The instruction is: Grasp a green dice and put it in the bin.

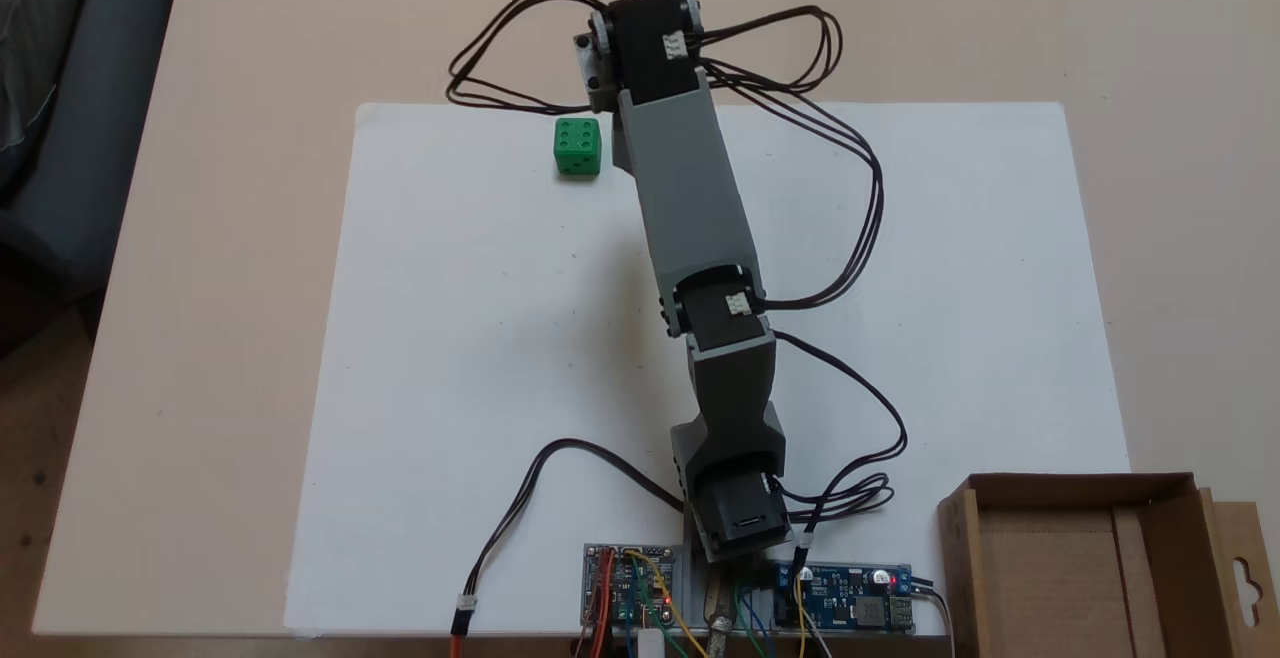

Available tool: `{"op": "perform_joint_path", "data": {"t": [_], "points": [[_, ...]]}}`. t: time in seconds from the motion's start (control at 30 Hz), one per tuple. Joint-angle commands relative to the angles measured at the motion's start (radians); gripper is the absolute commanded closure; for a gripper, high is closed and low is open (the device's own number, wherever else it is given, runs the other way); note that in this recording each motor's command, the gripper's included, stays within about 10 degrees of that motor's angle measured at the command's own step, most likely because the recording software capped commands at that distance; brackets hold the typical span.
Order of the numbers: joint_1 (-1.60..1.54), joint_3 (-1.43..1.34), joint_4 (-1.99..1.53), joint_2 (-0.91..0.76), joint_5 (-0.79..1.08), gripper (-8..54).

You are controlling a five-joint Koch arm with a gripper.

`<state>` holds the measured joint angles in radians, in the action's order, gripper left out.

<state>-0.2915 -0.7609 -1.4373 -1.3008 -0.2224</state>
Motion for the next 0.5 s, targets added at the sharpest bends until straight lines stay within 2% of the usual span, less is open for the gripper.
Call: {"op": "perform_joint_path", "data": {"t": [0.0, 0.2, 0.47], "points": [[-0.035, 0.064, -0.175, -0.012, -0.135, 4.2], [-0.094, 0.124, -0.175, 0.02, -0.272, 3.7], [-0.189, 0.212, -0.176, 0.127, -0.328, 3.2]]}}
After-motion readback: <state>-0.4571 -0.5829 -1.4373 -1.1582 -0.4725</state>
